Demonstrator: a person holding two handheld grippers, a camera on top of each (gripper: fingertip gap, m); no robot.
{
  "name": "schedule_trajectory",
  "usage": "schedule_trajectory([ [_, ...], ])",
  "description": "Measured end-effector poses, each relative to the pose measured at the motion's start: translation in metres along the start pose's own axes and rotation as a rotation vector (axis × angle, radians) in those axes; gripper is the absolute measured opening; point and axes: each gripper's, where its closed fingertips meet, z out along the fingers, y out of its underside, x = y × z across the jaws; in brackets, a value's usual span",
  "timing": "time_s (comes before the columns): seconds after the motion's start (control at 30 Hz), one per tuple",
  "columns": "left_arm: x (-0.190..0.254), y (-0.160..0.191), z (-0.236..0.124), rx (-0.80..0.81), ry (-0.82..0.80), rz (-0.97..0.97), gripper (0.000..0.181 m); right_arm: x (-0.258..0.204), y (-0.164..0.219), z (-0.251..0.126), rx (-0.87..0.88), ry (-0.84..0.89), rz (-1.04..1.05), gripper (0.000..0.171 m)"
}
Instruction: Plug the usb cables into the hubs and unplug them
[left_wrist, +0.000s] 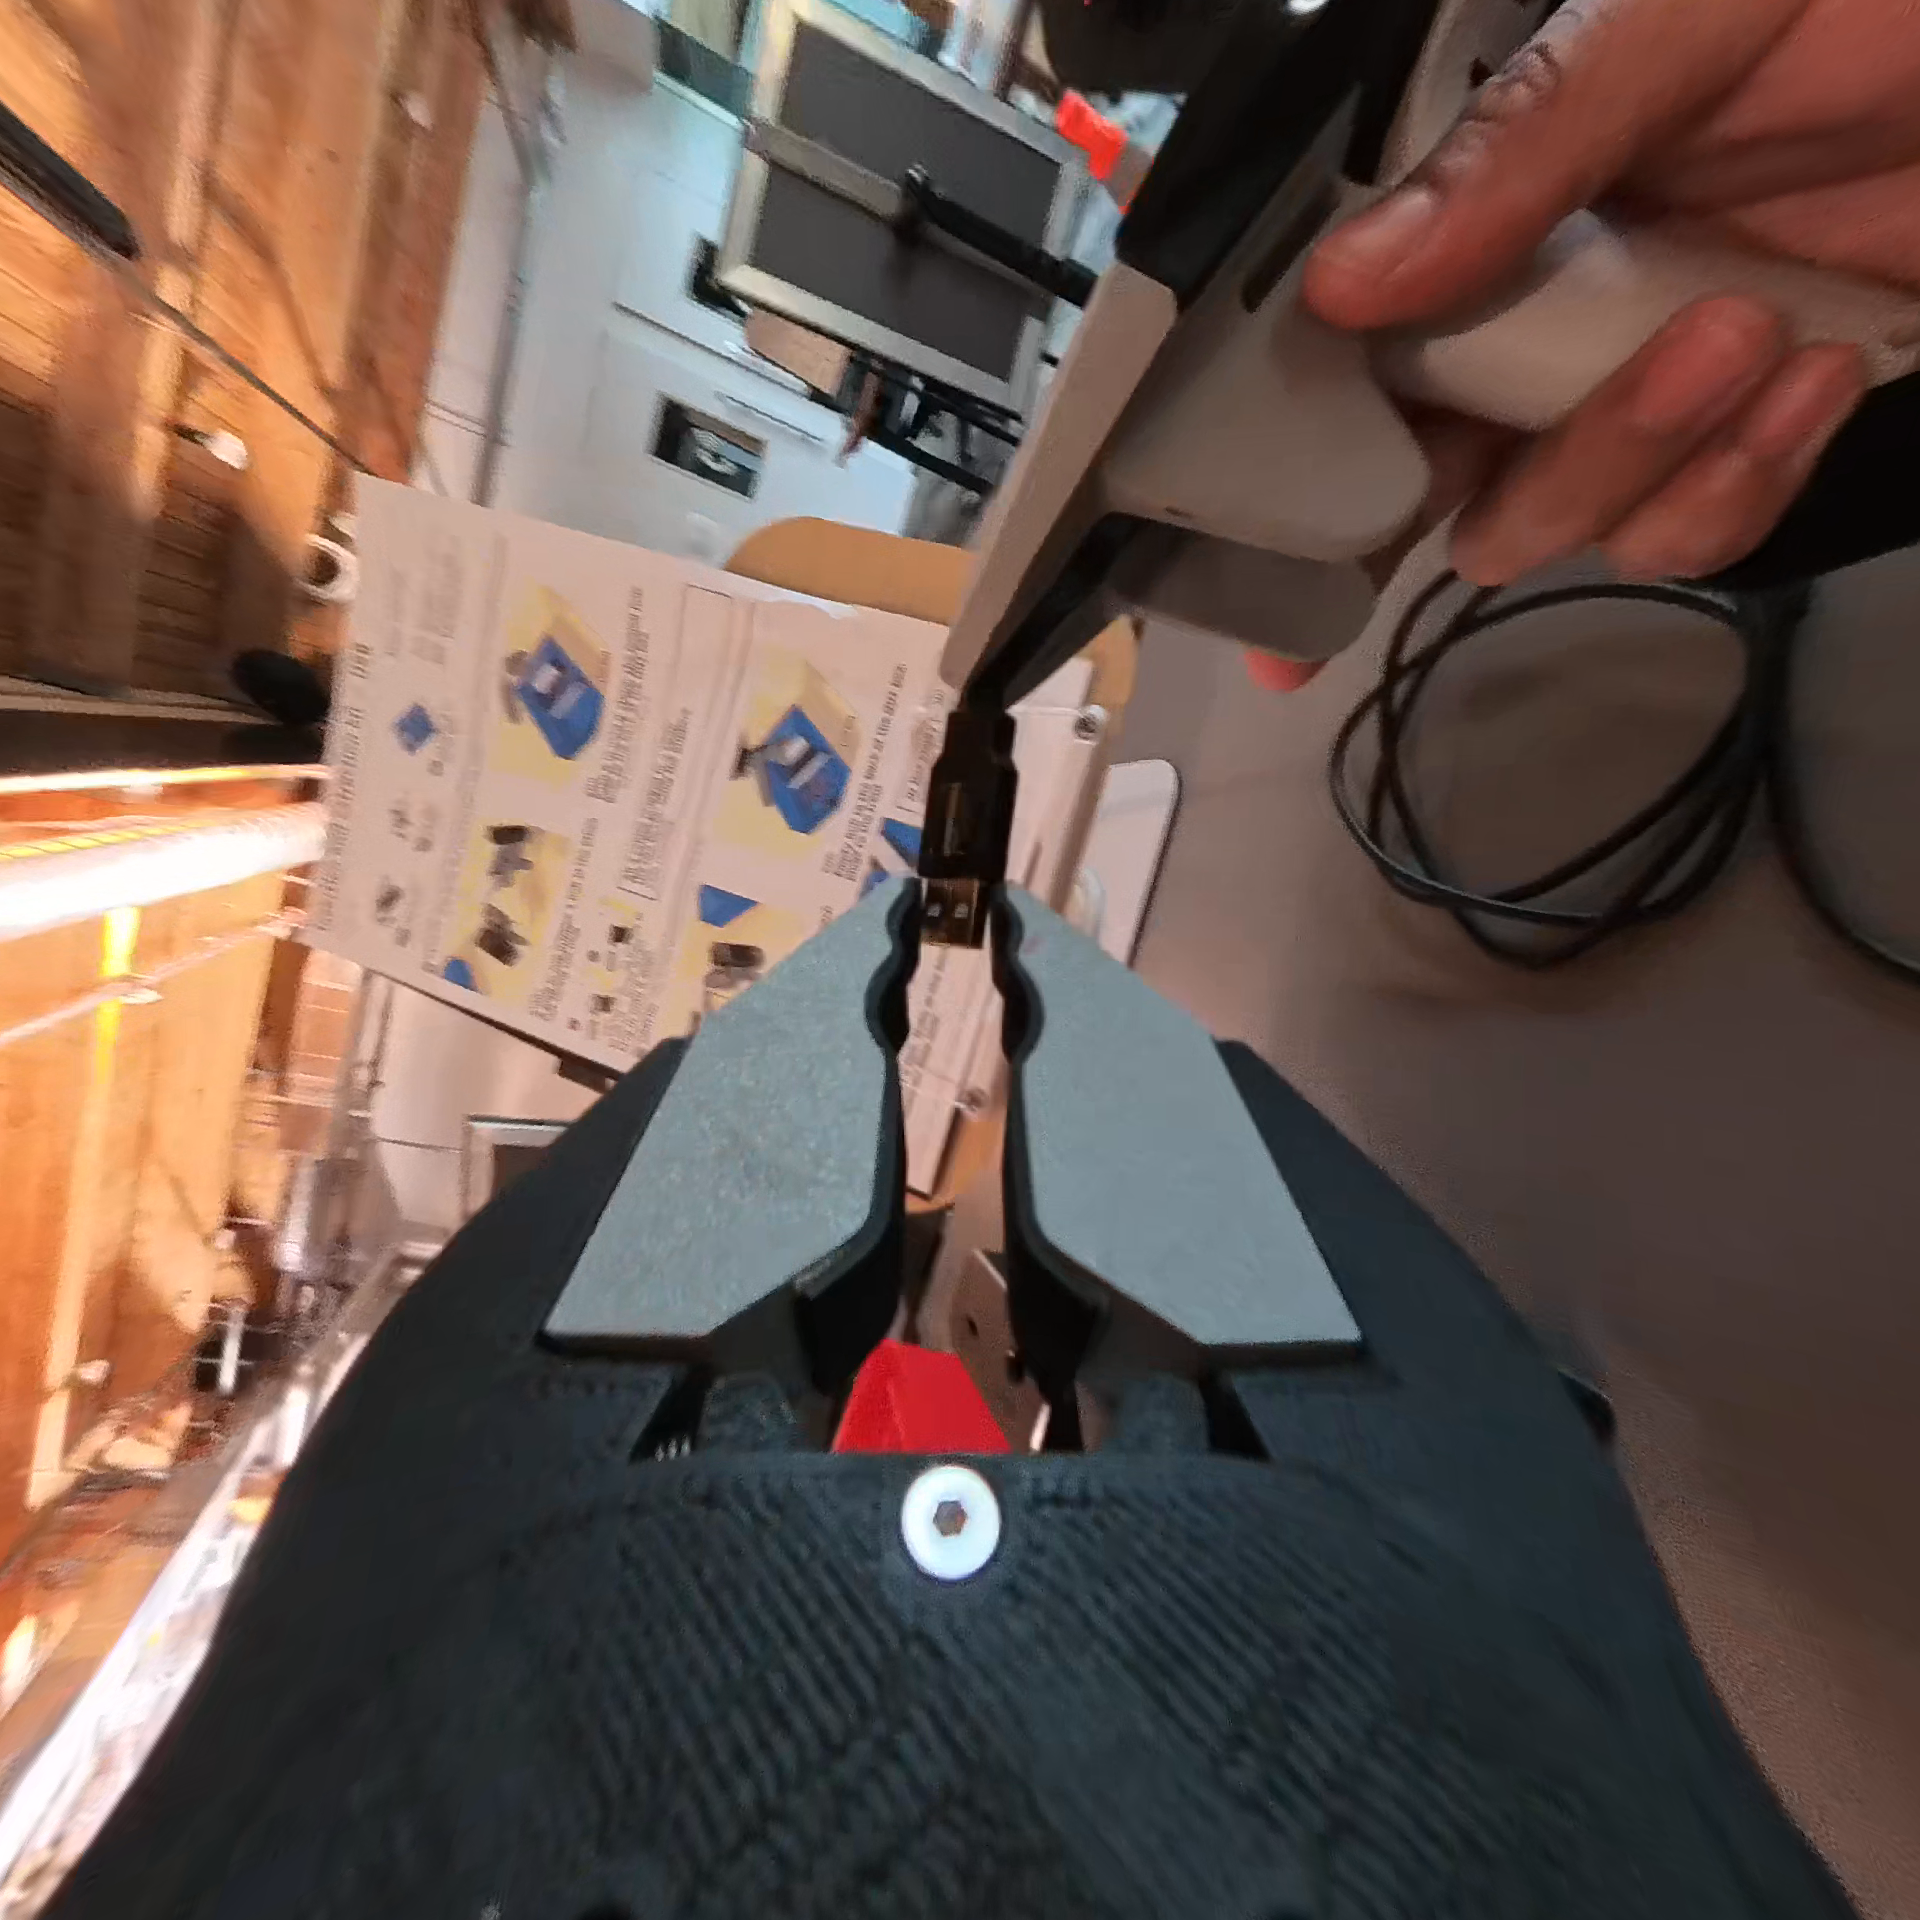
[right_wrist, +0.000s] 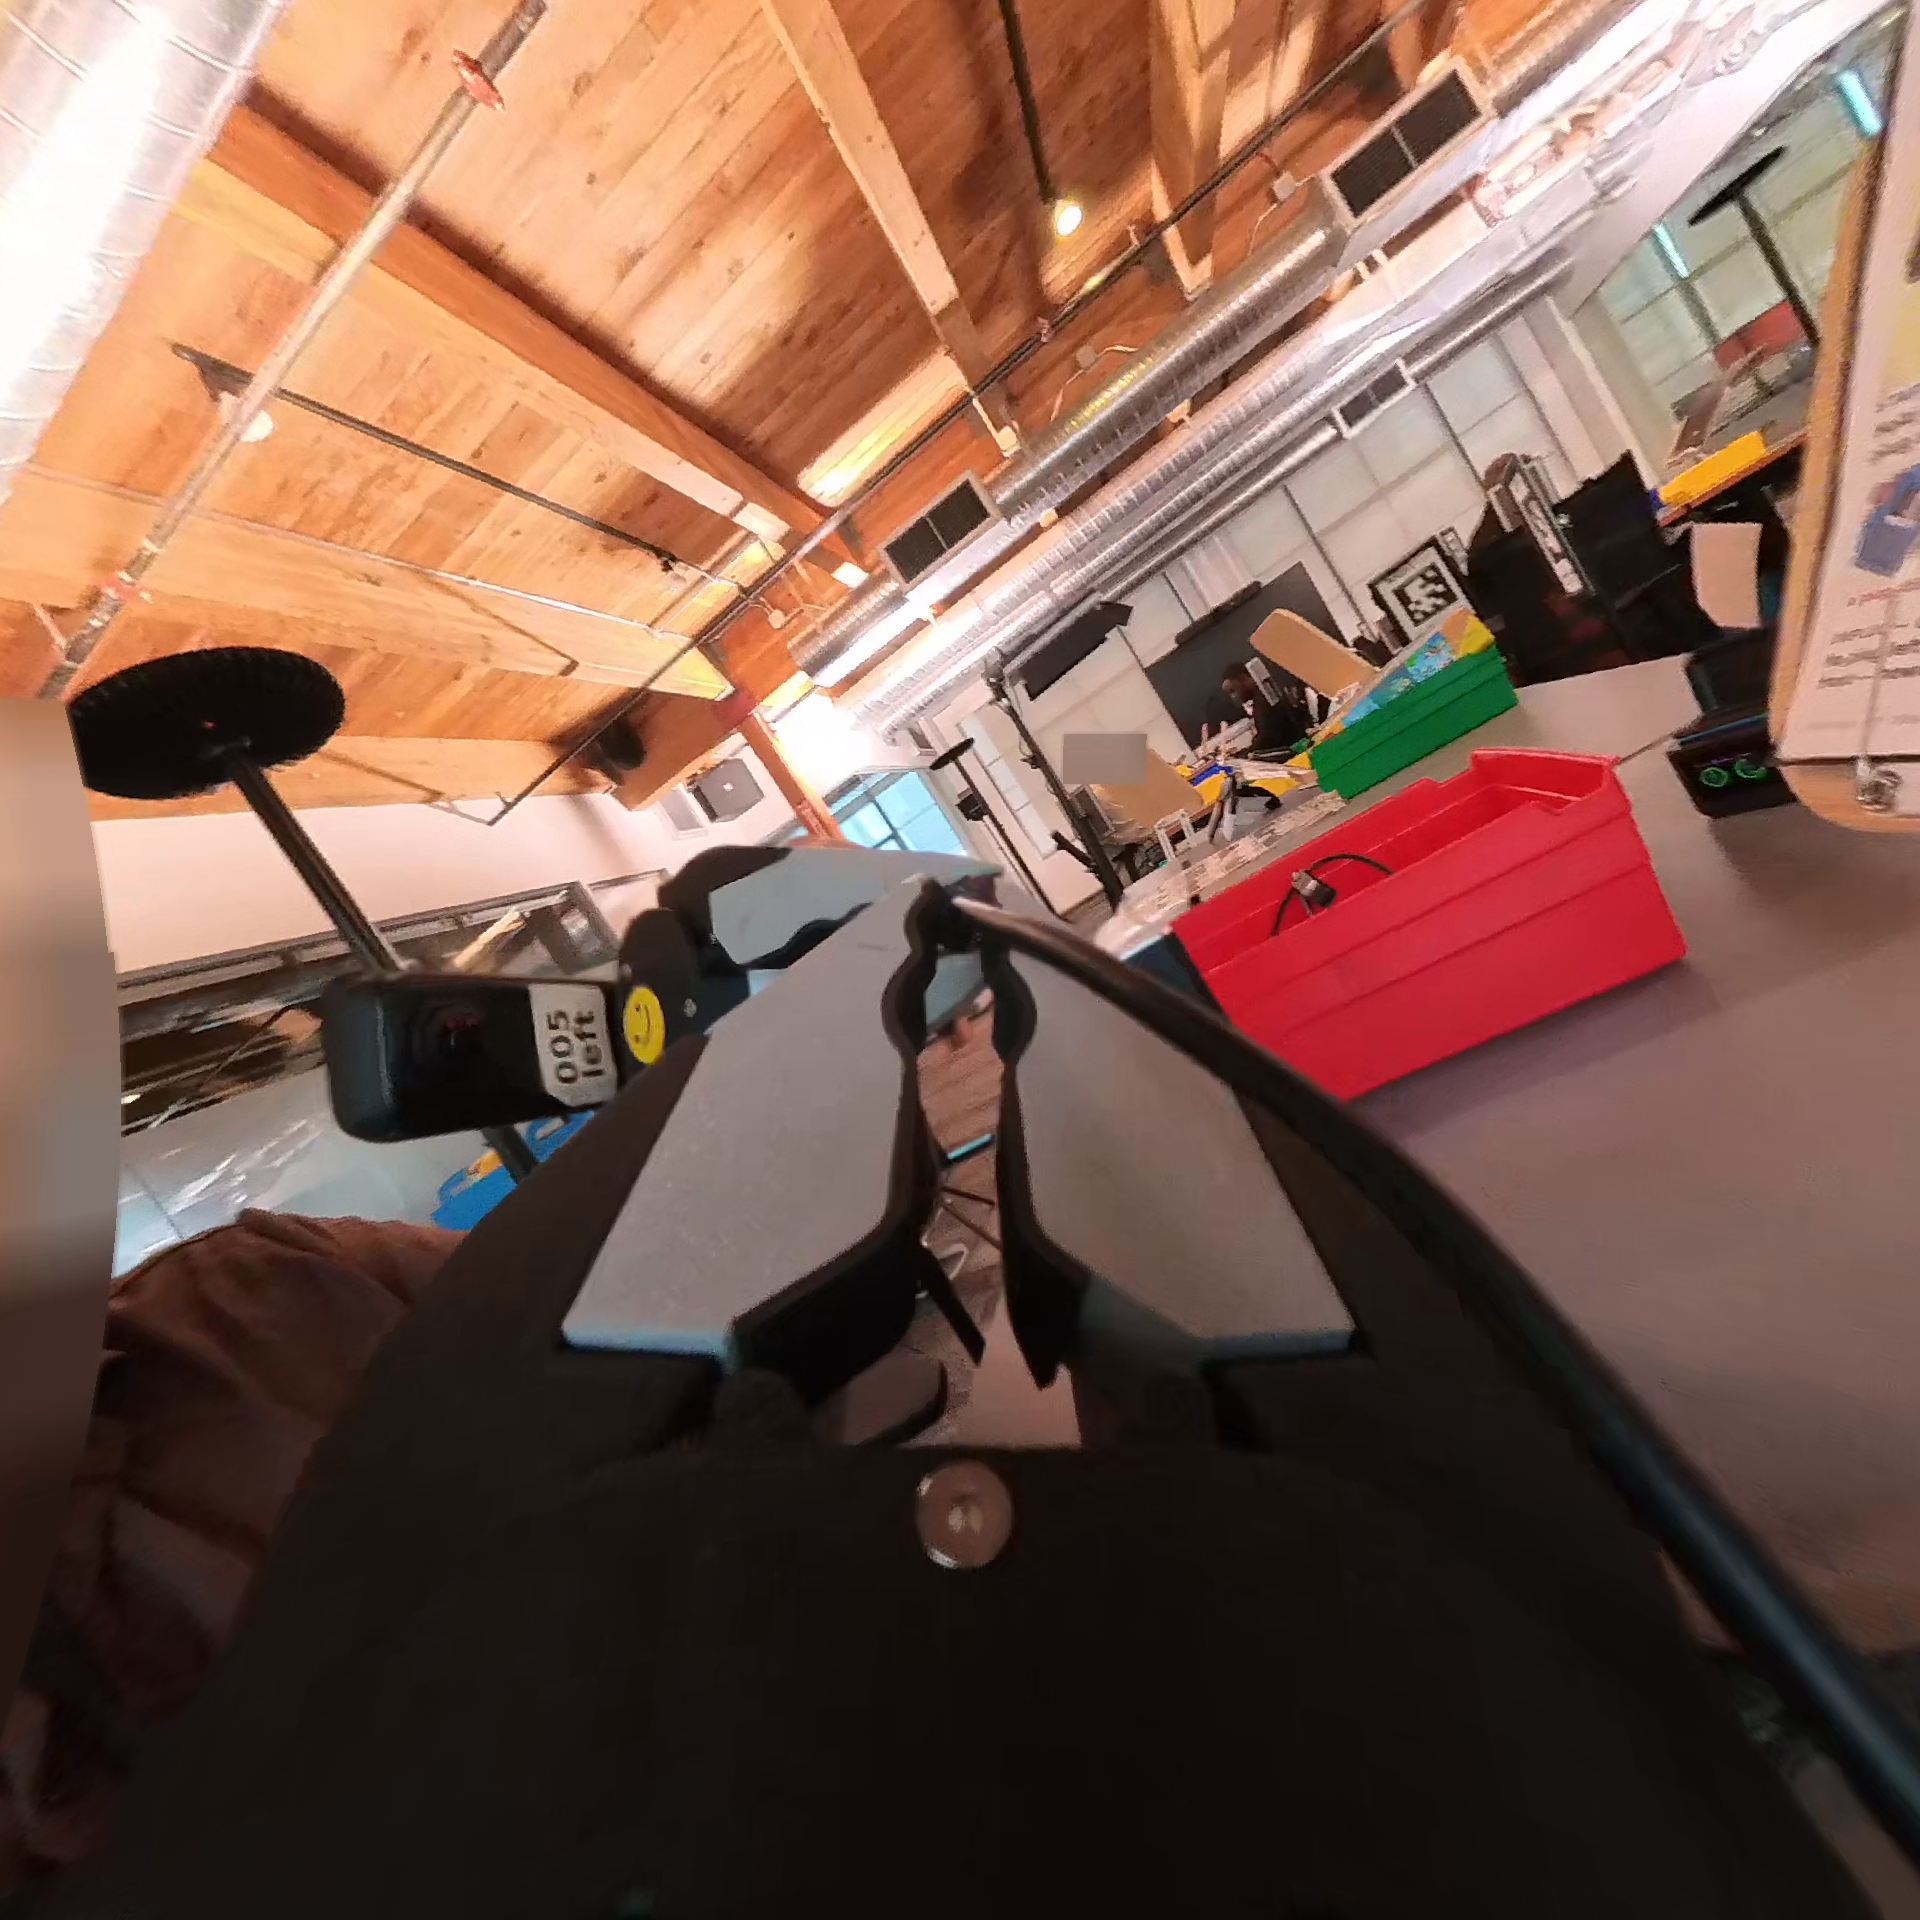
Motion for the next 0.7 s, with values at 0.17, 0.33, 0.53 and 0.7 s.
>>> schedule_trajectory([
  [0.17, 0.005, -0.006, -0.005, 0.036, 0.070, -0.107, 0.009, -0.007, 0.000, -0.001, -0.023, 0.000, -0.067, 0.004],
  [0.33, 0.014, -0.012, -0.012, 0.107, 0.325, -0.408, 0.009, -0.018, 0.002, 0.001, -0.037, -0.035, -0.130, 0.009],
  [0.53, 0.018, -0.017, -0.022, 0.173, 0.546, -0.648, 0.009, -0.036, 0.009, 0.006, -0.067, -0.102, -0.188, 0.023],
  [0.7, 0.020, -0.015, -0.024, 0.195, 0.560, -0.652, 0.010, -0.032, 0.016, 0.009, -0.103, -0.080, -0.199, 0.018],
])
